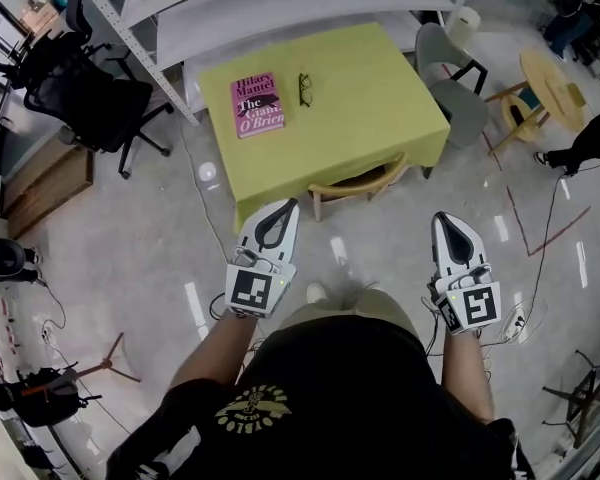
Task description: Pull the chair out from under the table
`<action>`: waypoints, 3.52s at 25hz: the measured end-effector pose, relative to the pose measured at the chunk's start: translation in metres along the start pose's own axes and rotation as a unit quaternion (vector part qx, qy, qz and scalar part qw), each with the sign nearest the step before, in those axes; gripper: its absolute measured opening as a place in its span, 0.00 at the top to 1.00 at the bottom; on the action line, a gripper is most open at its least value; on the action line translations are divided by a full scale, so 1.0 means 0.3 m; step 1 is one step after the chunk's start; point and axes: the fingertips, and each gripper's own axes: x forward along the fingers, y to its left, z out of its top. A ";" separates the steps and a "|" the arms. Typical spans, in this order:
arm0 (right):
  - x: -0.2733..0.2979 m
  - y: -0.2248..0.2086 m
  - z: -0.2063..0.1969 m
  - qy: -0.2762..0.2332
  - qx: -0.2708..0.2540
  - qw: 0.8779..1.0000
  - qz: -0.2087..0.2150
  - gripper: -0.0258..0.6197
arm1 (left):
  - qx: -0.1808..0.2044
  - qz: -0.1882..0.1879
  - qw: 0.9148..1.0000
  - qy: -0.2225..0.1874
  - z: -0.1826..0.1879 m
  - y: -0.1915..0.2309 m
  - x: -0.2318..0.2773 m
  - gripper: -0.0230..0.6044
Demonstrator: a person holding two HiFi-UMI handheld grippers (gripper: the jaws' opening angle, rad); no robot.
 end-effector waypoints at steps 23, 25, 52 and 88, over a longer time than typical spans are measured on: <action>0.368 -0.308 -0.119 0.027 -0.006 0.994 0.104 0.94 | 0.009 0.051 0.997 0.048 -0.059 0.083 0.371 0.95; 0.420 -0.327 -0.136 0.023 -0.013 0.991 0.130 0.94 | 0.017 0.051 0.997 0.058 -0.080 0.086 0.420 0.95; 0.709 -0.455 -0.329 0.071 -0.050 0.940 0.329 0.84 | 0.000 0.024 0.987 0.161 -0.302 -0.003 0.749 0.75; 0.743 -0.316 -0.806 0.250 -0.150 0.838 0.461 0.60 | 0.074 -0.168 0.902 0.391 -0.908 -0.206 0.784 0.57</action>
